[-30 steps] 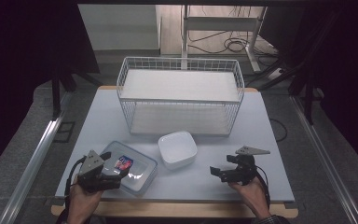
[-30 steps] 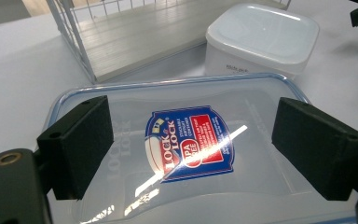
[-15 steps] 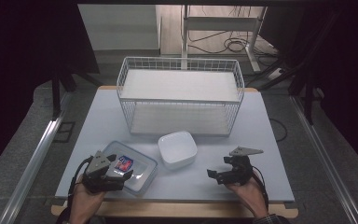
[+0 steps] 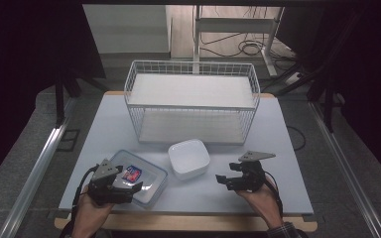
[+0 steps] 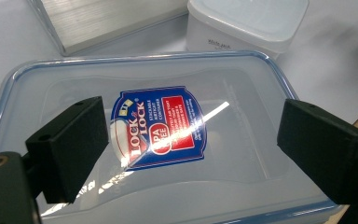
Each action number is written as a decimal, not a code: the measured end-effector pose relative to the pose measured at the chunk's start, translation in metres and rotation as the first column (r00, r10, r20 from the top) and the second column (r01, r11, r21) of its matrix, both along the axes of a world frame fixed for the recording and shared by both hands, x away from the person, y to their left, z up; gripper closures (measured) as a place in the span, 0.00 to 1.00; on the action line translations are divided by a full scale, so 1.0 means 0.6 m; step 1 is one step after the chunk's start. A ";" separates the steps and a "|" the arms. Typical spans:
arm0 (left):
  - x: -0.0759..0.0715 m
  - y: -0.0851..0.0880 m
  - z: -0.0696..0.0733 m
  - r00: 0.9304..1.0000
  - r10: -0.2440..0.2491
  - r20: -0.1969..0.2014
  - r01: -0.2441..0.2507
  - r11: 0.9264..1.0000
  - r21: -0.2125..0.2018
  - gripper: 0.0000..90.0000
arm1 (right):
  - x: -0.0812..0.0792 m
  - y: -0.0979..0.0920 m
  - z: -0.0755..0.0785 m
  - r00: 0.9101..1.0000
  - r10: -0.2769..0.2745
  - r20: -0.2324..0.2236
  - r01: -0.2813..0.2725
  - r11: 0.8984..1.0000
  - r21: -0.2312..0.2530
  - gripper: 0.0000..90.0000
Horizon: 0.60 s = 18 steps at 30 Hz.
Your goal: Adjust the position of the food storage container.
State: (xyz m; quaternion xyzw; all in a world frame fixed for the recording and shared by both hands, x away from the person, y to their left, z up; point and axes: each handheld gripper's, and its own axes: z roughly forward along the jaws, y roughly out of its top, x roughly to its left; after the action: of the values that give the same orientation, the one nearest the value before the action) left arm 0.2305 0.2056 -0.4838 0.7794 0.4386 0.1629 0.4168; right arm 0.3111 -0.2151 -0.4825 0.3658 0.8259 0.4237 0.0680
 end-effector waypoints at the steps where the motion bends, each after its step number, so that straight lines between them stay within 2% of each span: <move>1: 0.000 0.000 0.000 1.000 -0.001 0.002 0.001 1.000 0.002 0.09 | 0.001 0.006 0.004 1.000 0.011 0.005 -0.011 1.000 -0.008 0.32; 3: 0.001 -0.001 -0.001 1.000 0.005 0.001 -0.005 1.000 -0.001 0.09 | 0.007 0.024 0.018 0.999 0.041 0.031 -0.040 0.998 -0.054 0.40; 4: 0.001 -0.001 0.000 1.000 0.002 0.000 -0.002 1.000 0.002 0.10 | 0.009 0.030 0.023 0.998 0.050 0.036 -0.048 0.997 -0.058 0.44; 5: 0.000 -0.001 0.000 1.000 0.002 0.003 -0.003 1.000 0.008 0.10 | 0.009 0.030 0.023 0.998 0.050 0.036 -0.048 0.997 -0.058 0.44; 11: 0.000 -0.001 -0.001 1.000 -0.002 0.008 0.002 1.000 0.021 0.10 | 0.027 0.074 0.043 0.993 0.117 0.036 -0.115 0.992 -0.043 0.63; 14: 0.000 -0.003 -0.002 1.000 -0.006 0.010 0.005 0.999 0.033 0.10 | 0.036 0.105 0.049 0.985 0.163 0.051 -0.160 0.986 -0.053 0.72; 18: 0.000 -0.004 -0.003 1.000 -0.011 0.012 0.011 1.000 0.028 0.10 | 0.050 0.147 0.053 0.976 0.209 0.056 -0.206 0.977 -0.055 0.81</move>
State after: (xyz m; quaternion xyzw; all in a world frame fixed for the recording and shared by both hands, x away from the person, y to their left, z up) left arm 0.2308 0.2032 -0.4856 0.7866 0.4296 0.1713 0.4092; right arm 0.3408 -0.1268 -0.4508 0.2629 0.8671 0.4191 0.0577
